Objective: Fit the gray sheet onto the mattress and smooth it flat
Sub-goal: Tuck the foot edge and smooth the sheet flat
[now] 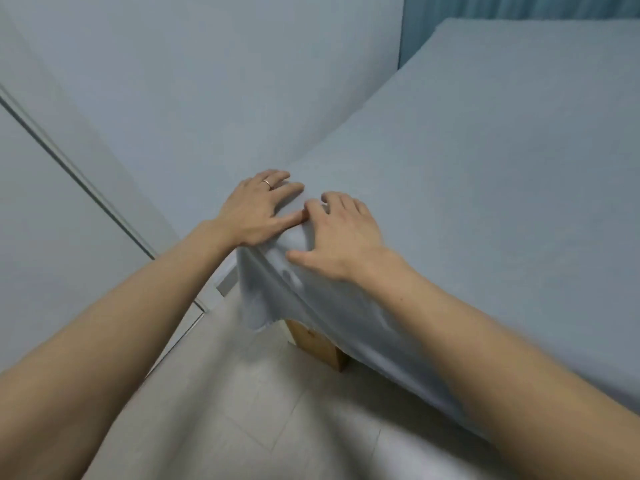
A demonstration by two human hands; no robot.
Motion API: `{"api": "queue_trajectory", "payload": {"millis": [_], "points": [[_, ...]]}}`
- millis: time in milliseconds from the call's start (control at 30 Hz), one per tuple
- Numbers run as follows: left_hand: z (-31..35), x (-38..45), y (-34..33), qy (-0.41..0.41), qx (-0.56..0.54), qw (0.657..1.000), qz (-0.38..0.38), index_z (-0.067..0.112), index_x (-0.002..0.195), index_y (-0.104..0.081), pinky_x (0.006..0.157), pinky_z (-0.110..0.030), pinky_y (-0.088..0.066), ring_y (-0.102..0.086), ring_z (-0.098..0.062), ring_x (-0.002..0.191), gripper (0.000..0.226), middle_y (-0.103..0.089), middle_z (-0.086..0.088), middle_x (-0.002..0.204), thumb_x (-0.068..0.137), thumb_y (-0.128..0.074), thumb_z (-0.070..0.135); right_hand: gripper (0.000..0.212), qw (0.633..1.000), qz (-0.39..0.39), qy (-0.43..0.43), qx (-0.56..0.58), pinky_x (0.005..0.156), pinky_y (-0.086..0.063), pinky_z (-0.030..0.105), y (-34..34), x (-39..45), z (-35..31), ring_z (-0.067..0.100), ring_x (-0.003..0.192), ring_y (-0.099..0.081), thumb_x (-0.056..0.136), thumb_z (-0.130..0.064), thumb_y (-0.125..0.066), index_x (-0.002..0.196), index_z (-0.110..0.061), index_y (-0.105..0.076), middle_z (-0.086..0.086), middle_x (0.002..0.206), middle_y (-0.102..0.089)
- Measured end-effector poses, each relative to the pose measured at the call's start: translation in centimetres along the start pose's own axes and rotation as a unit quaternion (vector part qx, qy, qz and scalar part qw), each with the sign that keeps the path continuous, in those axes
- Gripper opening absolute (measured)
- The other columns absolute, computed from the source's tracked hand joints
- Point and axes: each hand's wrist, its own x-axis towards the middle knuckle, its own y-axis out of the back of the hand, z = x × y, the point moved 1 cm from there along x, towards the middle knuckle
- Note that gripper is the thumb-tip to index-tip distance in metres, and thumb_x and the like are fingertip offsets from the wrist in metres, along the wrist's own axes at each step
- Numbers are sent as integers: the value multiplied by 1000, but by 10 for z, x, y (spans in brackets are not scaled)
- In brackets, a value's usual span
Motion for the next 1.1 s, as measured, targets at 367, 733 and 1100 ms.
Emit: {"api": "queue_trajectory", "payload": {"millis": [367,733,1100], "points": [[-20,-7,-20,-64,-34,997,-35,39,149,-28,116,-46,-29,-17,-17,149,82,-28,9,158,84,3,78,107,993,22,-98,-63,122,-12,45,-45,0,-42,27,151,-13,82,-73,-48,157,-13,-1,10,163,-17],[-46,-48,-26,-75,-79,993,53,23,150,-37,121,-38,-21,-18,-16,149,81,-33,2,158,91,-14,74,100,988,21,-113,-102,124,-7,41,-53,-9,-83,22,153,-6,86,-66,-51,157,-10,-8,6,165,-10],[-41,-64,-11,-72,35,992,96,16,132,-58,114,-46,-26,-38,-24,140,66,-56,-4,140,98,-22,60,103,992,-5,-86,-87,124,-4,36,-41,-25,-89,18,153,3,86,-59,-57,158,-12,1,3,166,2]]}}
